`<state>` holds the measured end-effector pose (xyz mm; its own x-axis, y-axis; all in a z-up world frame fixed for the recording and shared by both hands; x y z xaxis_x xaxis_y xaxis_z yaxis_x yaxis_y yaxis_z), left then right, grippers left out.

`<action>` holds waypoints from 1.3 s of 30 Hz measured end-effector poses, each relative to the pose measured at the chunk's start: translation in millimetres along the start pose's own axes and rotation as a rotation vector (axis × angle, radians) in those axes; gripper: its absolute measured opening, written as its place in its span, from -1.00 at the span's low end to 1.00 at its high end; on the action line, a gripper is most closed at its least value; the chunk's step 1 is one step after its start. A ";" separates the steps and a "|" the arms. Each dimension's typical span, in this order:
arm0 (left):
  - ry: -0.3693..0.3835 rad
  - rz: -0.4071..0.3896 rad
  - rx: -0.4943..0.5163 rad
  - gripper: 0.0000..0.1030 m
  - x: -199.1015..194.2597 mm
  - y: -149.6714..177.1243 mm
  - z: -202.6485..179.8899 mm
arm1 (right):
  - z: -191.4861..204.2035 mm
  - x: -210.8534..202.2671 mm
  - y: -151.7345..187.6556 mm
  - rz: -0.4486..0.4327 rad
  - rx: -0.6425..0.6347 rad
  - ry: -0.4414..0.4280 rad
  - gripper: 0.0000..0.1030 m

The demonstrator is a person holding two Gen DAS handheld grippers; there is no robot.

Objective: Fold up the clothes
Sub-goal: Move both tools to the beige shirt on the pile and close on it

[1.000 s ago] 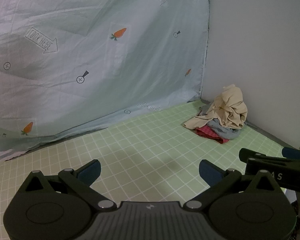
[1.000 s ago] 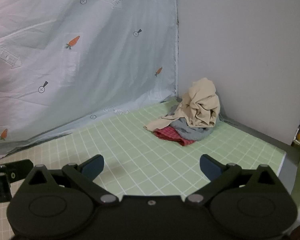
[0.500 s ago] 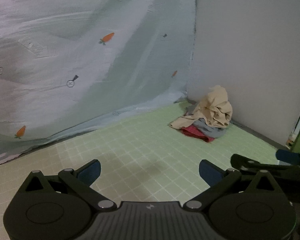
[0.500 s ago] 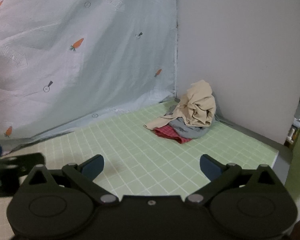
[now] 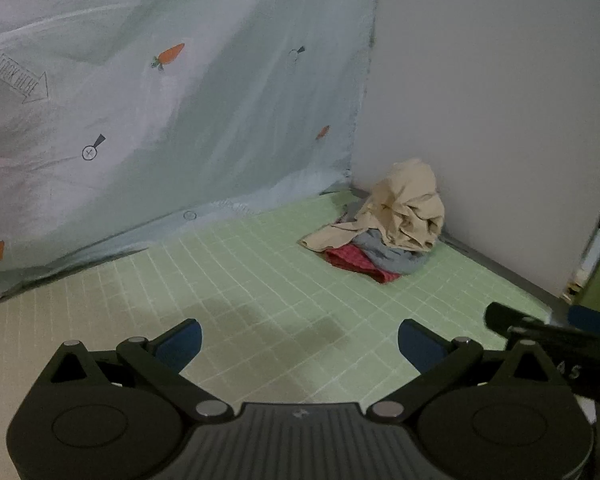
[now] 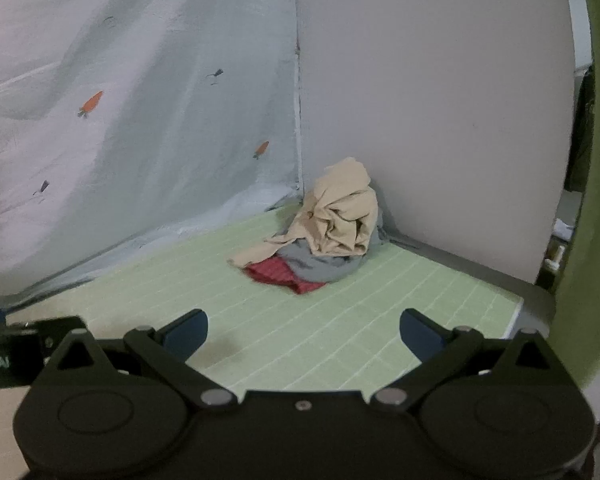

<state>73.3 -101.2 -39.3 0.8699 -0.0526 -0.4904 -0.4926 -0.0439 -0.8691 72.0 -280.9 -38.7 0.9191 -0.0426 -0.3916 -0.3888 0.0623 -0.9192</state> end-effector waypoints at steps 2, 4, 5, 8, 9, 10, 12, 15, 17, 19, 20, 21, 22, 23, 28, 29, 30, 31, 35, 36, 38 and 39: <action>-0.038 0.019 -0.043 1.00 16.2 -5.7 -14.2 | -17.6 21.4 -6.6 0.001 -0.013 -0.017 1.00; -0.046 0.019 -0.076 1.00 32.4 -10.8 -27.9 | -33.5 40.5 -15.1 -0.019 -0.024 -0.033 1.00; -0.053 0.020 -0.079 1.00 41.9 -12.9 -34.8 | -41.3 50.7 -20.1 -0.035 -0.030 -0.042 1.00; -0.087 0.034 -0.100 0.97 74.0 -20.9 -54.4 | -65.1 93.2 -34.7 -0.041 -0.033 -0.061 1.00; -0.092 0.043 -0.125 0.97 82.7 -24.6 -58.6 | -72.7 108.0 -40.4 -0.037 -0.028 -0.066 1.00; -0.094 0.049 -0.148 0.97 92.1 -30.0 -62.8 | -79.5 120.7 -46.7 -0.041 -0.026 -0.063 1.00; -0.096 0.046 -0.156 0.97 111.1 -44.0 -72.1 | -92.6 146.1 -58.7 -0.047 -0.023 -0.059 1.00; -0.121 0.036 -0.111 0.96 141.4 -59.0 -82.9 | -104.2 190.1 -65.7 -0.041 -0.033 -0.061 0.99; -0.119 0.062 -0.104 0.86 169.7 -66.8 -88.1 | -112.0 222.3 -63.8 -0.007 -0.020 -0.055 0.89; -0.099 0.104 -0.095 0.75 200.3 -71.9 -94.6 | -120.0 251.9 -59.9 0.025 0.003 -0.050 0.87; -0.091 0.123 -0.082 0.70 216.8 -74.6 -98.5 | -124.0 266.3 -58.0 0.036 0.014 -0.048 0.87; -0.085 0.138 -0.059 0.67 234.1 -77.5 -102.5 | -127.5 280.5 -55.9 0.048 0.023 -0.046 0.85; -0.077 0.151 -0.036 0.63 249.8 -79.7 -105.7 | -129.4 294.3 -53.4 0.058 0.022 -0.038 0.83; -0.066 0.166 -0.015 0.59 265.9 -82.0 -109.1 | -131.0 308.4 -50.4 0.069 0.021 -0.030 0.76; 0.035 0.228 0.044 0.49 349.2 -96.1 -133.4 | -132.0 378.2 -32.2 0.134 0.062 -0.009 0.56; 0.059 0.233 0.049 0.49 362.7 -98.7 -138.4 | -131.1 389.0 -29.3 0.142 0.065 -0.006 0.49; 0.089 0.237 0.053 0.49 375.7 -100.6 -144.2 | -131.0 399.2 -26.6 0.147 0.063 -0.003 0.41; 0.127 0.239 0.053 0.49 389.0 -102.2 -150.9 | -130.9 408.8 -24.1 0.152 0.063 -0.001 0.37; 0.231 0.262 0.058 -0.04 438.9 -103.7 -177.2 | -129.8 432.3 -17.3 0.173 0.085 -0.019 0.00; 0.245 0.267 0.054 -0.51 448.7 -102.7 -182.4 | -128.5 434.4 -16.5 0.177 0.092 -0.040 -0.32; 0.263 0.272 0.030 -0.84 460.1 -100.6 -187.3 | -120.8 431.2 -17.1 0.166 0.063 -0.090 -0.54; 0.253 0.258 0.021 -0.89 458.8 -100.5 -186.9 | -116.8 426.7 -18.6 0.148 0.034 -0.089 -0.66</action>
<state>517.4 -307.3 -165.0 0.6825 -0.3045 -0.6645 -0.6920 0.0237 -0.7216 464.0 -416.7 -193.5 0.8544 0.0581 -0.5164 -0.5196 0.0953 -0.8491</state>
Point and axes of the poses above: each gripper's, at about its wrist camera, not at the fingertips, and x roughly the way its jaws point, z to its left, y to its underside, the point moved 6 cm from there along x, roughly the way its jaws point, and after that the axes turned 5 degrees about -z, right-handed, at the moved point
